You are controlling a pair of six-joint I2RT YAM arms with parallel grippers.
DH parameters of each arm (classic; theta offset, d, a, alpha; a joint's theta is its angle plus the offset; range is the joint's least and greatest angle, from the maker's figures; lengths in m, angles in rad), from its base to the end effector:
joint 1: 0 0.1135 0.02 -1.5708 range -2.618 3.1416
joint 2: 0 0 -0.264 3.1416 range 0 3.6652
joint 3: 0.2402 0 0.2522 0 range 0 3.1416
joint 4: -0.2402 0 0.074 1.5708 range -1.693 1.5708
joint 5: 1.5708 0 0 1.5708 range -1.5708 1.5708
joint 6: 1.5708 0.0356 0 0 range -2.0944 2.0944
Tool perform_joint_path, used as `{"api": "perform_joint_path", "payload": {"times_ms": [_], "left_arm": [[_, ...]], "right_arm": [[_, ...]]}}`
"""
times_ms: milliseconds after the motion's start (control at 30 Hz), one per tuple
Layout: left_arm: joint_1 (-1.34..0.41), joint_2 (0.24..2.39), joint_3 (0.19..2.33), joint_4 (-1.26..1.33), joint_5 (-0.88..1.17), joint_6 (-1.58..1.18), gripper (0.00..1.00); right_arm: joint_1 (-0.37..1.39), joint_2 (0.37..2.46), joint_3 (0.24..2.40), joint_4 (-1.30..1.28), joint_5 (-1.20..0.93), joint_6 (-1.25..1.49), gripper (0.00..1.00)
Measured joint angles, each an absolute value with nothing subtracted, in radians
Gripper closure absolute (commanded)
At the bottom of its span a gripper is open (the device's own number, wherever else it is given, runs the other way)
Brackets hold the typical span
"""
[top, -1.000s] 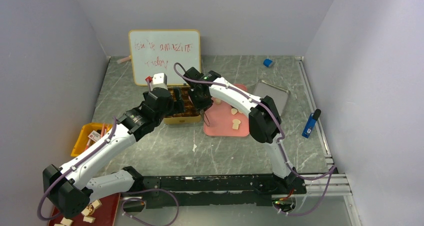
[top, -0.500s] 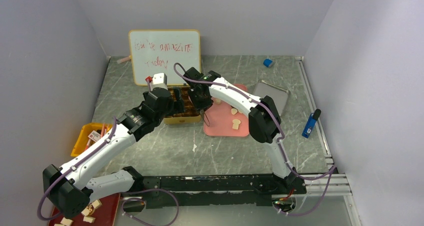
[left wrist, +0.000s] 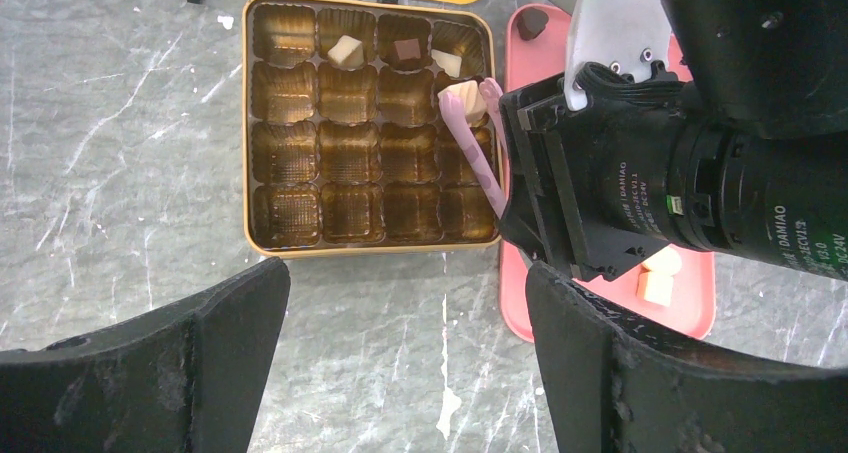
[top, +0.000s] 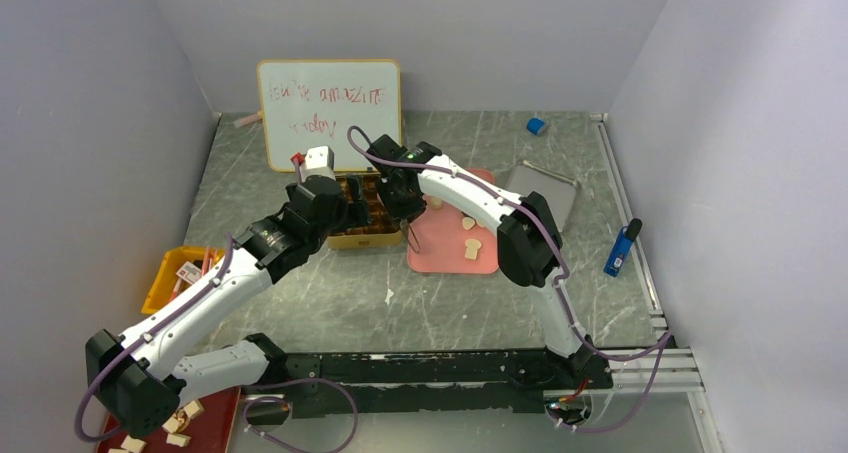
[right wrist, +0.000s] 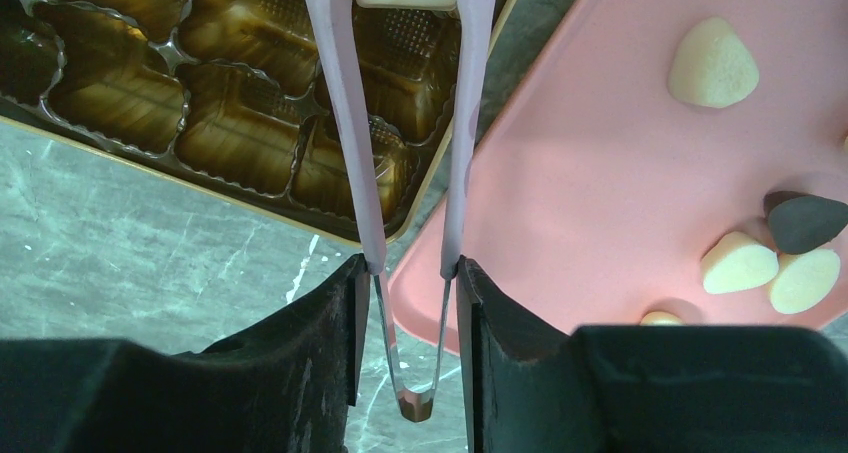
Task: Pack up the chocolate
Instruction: Pick up the fake chocolate from the plate, then place the fake chocolate in the packing box.
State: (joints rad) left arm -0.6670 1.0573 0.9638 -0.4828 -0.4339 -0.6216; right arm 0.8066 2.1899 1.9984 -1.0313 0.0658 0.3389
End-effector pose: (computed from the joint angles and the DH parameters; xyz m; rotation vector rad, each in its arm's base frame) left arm 0.1891 -0.1299 0.3224 -0.2023 2.0935 -0.3128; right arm 0.3217 0.3322 0.2378 -0.6348 2.7351 0.1898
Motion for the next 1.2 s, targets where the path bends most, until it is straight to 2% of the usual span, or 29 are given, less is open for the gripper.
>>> {"api": "perform_joint_path", "payload": {"times_ms": [1200], "left_arm": [[-0.667,1.065,0.969,-0.484,-0.433,-0.621,0.07]], "right_arm": [[0.792,2.196,2.040,-1.026,0.051,0.336,0.61]]}}
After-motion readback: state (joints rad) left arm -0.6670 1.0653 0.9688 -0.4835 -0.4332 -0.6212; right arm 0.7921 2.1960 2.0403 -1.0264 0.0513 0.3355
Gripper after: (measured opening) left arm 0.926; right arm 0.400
